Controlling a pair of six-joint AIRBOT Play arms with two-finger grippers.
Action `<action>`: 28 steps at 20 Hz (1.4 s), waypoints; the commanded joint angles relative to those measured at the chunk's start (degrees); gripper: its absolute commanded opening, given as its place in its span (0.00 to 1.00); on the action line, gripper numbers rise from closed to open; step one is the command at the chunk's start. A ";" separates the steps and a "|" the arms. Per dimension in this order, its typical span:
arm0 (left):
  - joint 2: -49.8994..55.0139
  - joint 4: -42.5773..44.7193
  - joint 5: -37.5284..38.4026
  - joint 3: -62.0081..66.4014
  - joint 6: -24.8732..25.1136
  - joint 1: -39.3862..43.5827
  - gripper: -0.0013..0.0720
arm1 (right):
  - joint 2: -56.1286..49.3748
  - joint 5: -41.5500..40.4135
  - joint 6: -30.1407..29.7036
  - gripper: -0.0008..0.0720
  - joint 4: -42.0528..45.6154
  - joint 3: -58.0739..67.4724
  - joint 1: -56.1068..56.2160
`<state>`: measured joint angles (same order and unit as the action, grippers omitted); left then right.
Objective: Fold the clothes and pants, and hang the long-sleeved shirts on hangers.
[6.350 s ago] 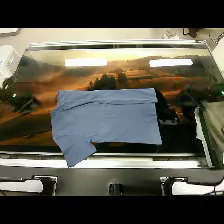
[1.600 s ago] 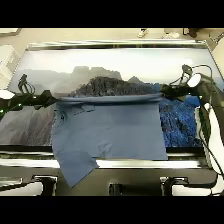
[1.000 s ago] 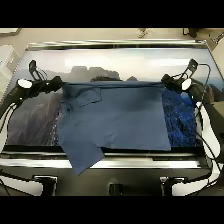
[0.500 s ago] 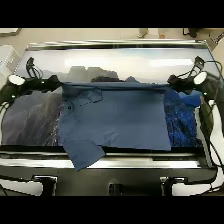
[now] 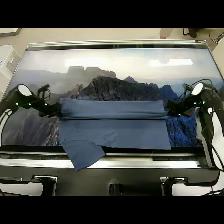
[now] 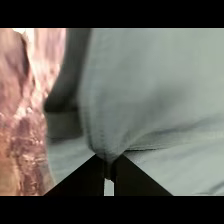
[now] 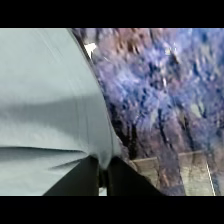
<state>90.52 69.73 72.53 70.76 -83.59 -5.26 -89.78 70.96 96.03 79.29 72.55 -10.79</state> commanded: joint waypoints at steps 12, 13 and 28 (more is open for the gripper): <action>-0.15 -0.85 1.81 -1.27 0.39 0.02 0.61 | -0.11 2.58 1.86 0.44 -2.95 0.24 -0.15; -0.33 -0.48 5.35 0.33 1.88 -1.07 0.74 | -0.11 5.51 0.09 0.53 -1.79 2.36 -0.15; -20.92 -16.68 0.35 -44.33 15.96 -12.46 0.70 | 8.72 17.51 -5.42 0.76 -1.73 -10.56 -12.59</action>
<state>71.22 59.53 76.88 33.36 -70.72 -18.31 -82.11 88.66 91.31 78.26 64.12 -22.98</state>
